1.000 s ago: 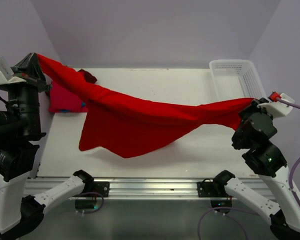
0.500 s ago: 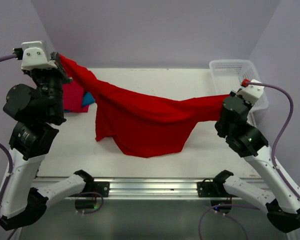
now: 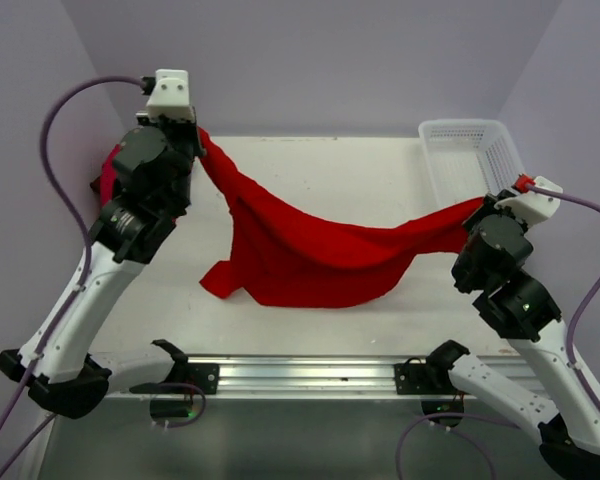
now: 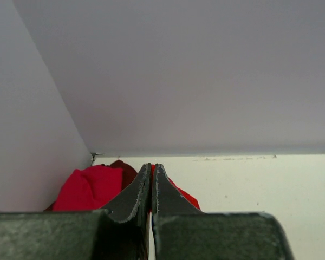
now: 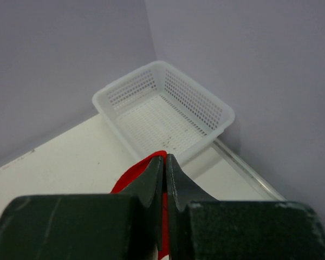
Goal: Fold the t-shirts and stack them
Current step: Flatten the tshirt out
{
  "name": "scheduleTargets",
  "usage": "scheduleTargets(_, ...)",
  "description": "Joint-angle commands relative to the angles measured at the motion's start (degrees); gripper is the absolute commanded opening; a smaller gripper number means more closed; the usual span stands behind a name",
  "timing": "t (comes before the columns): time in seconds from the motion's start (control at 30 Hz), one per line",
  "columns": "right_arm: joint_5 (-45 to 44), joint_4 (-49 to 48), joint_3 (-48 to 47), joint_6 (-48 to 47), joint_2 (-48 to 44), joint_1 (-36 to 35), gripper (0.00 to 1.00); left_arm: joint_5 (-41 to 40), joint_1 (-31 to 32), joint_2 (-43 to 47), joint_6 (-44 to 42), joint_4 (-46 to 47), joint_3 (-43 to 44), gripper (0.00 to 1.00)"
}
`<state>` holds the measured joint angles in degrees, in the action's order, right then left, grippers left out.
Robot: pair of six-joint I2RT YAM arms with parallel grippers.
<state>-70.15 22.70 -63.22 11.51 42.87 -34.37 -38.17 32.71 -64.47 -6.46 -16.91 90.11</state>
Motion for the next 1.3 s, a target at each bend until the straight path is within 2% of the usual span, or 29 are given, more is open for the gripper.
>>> scheduleTargets(0.0,5.7,0.0,-0.8,1.6,-1.5,0.1,0.0,3.6,0.2,-3.8,3.5,4.1,-0.3,0.0)
scheduleTargets(0.23,13.9,4.8,-1.4,3.1,-4.3,0.0,0.0,6.8,-0.1,-12.8,5.9,8.0,3.9,0.0)
scheduleTargets(0.43,19.8,5.2,-0.2,2.7,-7.7,0.0,0.0,9.9,-0.5,-20.2,9.4,8.6,9.8,0.0)
scheduleTargets(0.53,24.8,4.9,0.3,2.4,-8.7,0.0,0.0,10.3,-0.5,-20.5,10.1,9.0,10.3,0.0)
scheduleTargets(0.73,26.2,6.0,-0.8,2.4,-6.1,0.1,0.0,8.6,-0.5,-16.8,9.6,8.9,8.0,0.0)
scheduleTargets(0.93,20.8,11.1,-3.4,5.0,2.1,0.1,0.0,7.3,-0.3,-10.7,7.5,5.7,7.3,0.0)
scheduleTargets(1.1,16.7,11.5,-3.6,7.2,5.9,0.0,0.0,4.7,0.2,-5.9,3.9,4.6,7.3,0.0)
scheduleTargets(1.27,16.5,12.3,-3.9,8.5,8.0,0.1,0.0,3.7,0.3,-4.1,2.1,3.2,9.5,0.0)
